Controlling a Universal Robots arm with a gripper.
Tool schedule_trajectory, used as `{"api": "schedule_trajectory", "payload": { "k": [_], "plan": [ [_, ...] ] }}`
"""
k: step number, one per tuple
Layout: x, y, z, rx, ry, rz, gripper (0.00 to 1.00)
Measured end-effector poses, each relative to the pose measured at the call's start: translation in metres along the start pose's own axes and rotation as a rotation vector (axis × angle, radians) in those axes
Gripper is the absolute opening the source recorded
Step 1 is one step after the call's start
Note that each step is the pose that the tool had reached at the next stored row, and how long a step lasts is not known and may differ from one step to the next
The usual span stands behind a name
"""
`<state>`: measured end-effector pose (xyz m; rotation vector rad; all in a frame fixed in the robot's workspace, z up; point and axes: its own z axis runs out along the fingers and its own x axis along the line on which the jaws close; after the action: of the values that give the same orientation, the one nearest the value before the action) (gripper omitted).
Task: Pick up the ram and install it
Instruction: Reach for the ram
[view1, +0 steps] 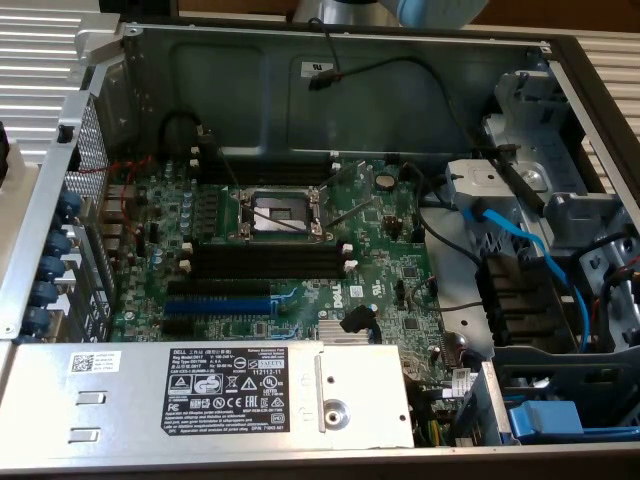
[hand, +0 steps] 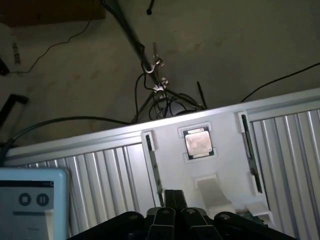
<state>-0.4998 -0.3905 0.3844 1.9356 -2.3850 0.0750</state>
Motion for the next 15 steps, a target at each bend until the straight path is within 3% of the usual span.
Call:
{"api": "schedule_trajectory", "payload": {
  "k": [2,3,5,6,7,9,11,13,15],
  "plan": [
    [0.004,-0.0007,0.0004,0.0146,-0.0028,-0.006,0.11],
    [0.005,-0.0012,0.0007,0.0251,-0.0051,-0.008,0.11],
    [0.009,-0.0018,0.0010,0.0527,-0.0118,-0.010,0.11],
    [0.010,-0.0021,0.0011,0.0641,-0.0166,-0.010,0.11],
    [0.011,-0.0023,0.0012,0.0720,-0.0241,-0.010,0.11],
    [0.013,-0.0026,0.0014,0.0761,-0.0490,-0.011,0.11],
    [0.015,-0.0029,0.0020,0.0726,-0.0726,-0.014,0.11],
    [0.020,-0.0035,0.0032,0.0710,-0.0814,-0.016,0.11],
    [0.024,-0.0041,0.0043,0.0707,-0.0835,-0.020,0.11]
  ]
}}
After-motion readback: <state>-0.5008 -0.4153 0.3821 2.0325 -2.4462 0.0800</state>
